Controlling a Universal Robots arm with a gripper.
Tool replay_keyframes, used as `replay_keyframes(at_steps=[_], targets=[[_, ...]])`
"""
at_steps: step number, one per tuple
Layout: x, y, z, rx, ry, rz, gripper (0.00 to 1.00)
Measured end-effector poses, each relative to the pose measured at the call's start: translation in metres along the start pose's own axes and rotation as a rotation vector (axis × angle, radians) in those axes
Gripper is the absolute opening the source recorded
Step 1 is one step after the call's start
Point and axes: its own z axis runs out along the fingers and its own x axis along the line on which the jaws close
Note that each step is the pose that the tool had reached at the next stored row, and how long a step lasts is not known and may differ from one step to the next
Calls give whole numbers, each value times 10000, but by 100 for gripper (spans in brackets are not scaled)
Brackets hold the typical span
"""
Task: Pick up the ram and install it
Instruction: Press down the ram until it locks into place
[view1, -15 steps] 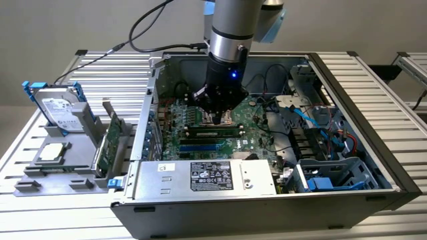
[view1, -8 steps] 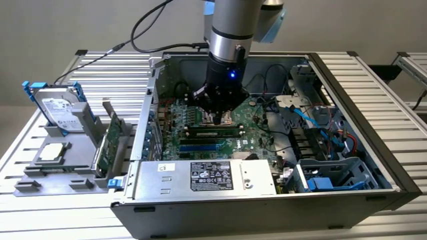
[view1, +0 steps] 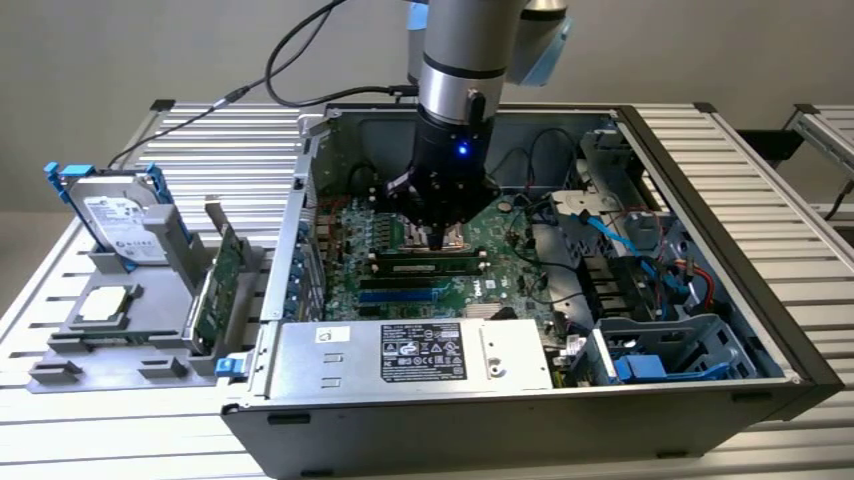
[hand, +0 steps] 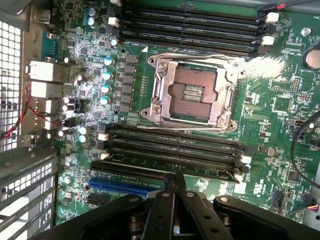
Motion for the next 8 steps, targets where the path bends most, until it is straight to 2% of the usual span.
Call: replay_keyframes(at_steps=[3, 8], targets=[[0, 0, 0, 18, -39, 279, 11], [0, 0, 0, 19, -41, 288, 11]])
